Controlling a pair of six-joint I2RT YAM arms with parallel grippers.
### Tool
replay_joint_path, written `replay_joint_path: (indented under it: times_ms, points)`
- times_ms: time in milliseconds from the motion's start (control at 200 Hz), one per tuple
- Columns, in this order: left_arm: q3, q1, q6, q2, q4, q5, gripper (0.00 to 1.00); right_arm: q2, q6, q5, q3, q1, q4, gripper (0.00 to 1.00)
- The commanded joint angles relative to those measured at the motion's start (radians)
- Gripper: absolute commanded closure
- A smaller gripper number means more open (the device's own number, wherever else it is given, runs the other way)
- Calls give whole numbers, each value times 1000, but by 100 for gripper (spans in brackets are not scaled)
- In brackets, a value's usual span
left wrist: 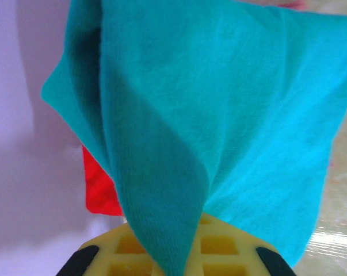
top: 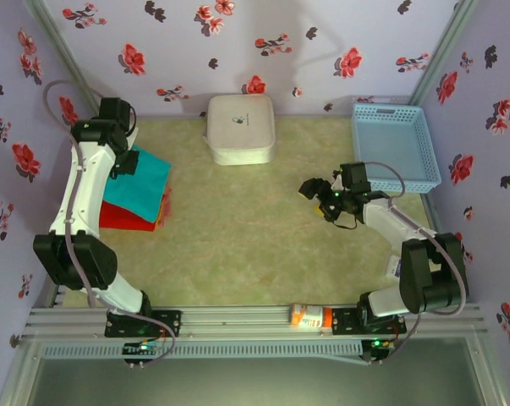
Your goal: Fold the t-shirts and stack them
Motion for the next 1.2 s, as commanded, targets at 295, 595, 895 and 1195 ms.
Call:
replay_joint_path:
  times_ms: [295,595,895,1195]
  points:
    - [-82,105,10,91,162,-193,100,67,-42,-54,55,-7,-29,21]
    - [-43,104,-125,211,145,-429,0,37,-75,-51,25,-9,-54,22]
    - [-51,56,-133,66,160,-364,0,-10,-111,-2,27,-9,-94,21]
    - [-261,-18,-173,-248,400,-104,0,-128,-277,221,86,-8,-192,11]
